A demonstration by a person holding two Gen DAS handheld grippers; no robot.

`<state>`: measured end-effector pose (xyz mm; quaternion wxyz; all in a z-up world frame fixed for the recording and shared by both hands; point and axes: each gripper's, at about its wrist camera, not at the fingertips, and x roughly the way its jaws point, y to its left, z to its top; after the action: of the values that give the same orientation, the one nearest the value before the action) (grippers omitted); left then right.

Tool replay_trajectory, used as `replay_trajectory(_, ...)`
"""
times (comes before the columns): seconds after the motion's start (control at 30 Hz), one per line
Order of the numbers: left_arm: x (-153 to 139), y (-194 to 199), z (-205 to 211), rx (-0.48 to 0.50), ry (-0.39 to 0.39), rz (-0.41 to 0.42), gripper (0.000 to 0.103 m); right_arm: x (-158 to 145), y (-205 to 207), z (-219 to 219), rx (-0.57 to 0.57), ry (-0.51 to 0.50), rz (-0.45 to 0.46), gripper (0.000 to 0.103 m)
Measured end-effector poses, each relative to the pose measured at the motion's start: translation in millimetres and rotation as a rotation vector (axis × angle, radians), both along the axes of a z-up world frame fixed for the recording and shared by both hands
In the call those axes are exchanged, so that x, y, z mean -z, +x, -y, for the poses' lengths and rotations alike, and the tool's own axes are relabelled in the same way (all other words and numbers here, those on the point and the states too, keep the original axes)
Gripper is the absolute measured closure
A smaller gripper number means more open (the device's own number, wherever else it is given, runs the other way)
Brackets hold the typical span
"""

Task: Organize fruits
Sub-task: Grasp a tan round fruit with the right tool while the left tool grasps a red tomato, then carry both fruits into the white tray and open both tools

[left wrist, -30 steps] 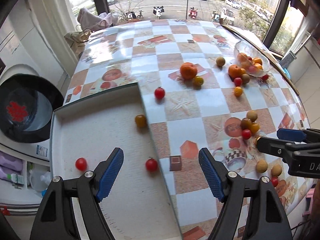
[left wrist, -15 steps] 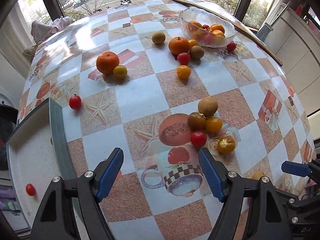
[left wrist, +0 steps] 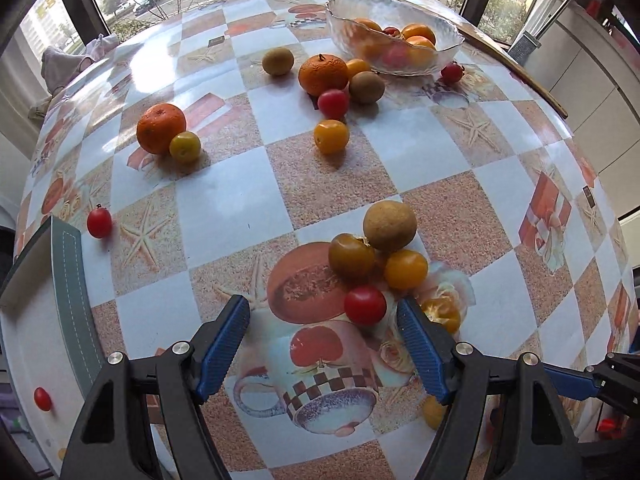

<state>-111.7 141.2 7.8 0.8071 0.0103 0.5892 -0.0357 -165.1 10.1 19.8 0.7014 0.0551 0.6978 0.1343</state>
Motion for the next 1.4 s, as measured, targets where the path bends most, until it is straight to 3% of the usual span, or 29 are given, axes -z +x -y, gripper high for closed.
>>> replay_trajectory(0.13, -1, 4, 4, -0.013, 0.011, -0.002, 0.031, 1, 1, -2, -0.009, -0.001, 0.000, 0.071)
replay_trajectory(0.33, -4, 3, 12, -0.006, 0.015, -0.007, 0.053, 0, -1, -7, -0.040, -0.017, 0.007, 0.076)
replay_trajectory(0.4, -5, 5, 12, -0.003, 0.009, -0.004, 0.072, 1, -1, -7, -0.037, -0.013, 0.005, 0.076)
replay_trajectory(0.47, -6, 5, 13, -0.002, 0.003, -0.006, 0.082, 0, 0, -5, -0.035, -0.013, 0.007, 0.076)
replay_trajectory(0.73, -20, -8, -5, -0.054, -0.087, 0.007, 0.082, -6, 4, 7, 0.005, 0.028, 0.011, 0.076)
replay_trajectory(0.97, -42, -24, -26, -0.091, -0.096, 0.048, 0.082, -17, 11, 11, 0.013, 0.038, 0.018, 0.076)
replay_trajectory(1.4, -60, -72, -98, -0.274, -0.089, 0.084, 0.082, -41, 19, -49, -0.117, 0.068, 0.060, 0.076)
